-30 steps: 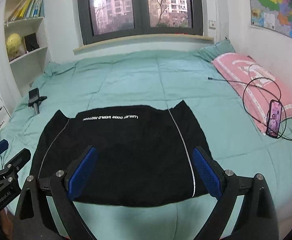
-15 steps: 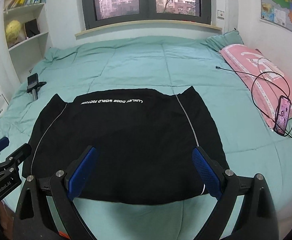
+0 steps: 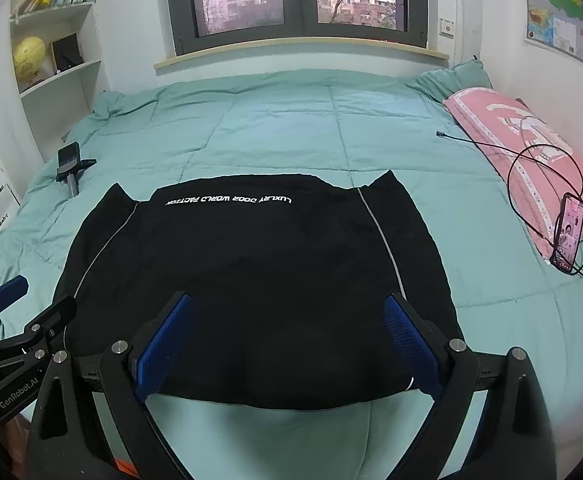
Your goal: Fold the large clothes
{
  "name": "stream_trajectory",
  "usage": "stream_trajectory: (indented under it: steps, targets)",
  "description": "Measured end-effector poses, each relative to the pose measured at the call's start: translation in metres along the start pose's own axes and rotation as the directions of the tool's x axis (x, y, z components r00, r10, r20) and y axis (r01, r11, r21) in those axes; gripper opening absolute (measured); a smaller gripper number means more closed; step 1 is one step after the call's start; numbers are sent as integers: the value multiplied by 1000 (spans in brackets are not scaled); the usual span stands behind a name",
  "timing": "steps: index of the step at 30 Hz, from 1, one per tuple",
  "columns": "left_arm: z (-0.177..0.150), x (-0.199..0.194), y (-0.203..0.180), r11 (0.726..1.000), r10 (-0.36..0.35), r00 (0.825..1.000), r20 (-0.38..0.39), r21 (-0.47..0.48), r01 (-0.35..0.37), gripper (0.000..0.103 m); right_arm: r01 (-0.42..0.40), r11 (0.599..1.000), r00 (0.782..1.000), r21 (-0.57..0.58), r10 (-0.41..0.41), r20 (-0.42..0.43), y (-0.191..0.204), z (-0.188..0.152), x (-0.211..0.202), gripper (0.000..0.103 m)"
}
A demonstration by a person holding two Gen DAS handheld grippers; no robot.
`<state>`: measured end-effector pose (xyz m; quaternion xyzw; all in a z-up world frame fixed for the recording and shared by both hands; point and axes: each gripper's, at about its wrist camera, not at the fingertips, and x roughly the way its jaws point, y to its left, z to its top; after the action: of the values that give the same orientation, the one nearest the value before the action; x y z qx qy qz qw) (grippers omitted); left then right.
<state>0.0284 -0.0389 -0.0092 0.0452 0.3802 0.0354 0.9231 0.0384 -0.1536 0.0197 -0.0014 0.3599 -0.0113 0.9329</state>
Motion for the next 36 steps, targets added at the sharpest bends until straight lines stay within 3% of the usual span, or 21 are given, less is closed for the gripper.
stream_trajectory:
  steps: [36]
  targets:
    - [-6, 13, -7, 999, 5, 1000, -28, 34, -4, 79, -4, 1000, 999, 2, 4, -52, 6, -10, 14, 97]
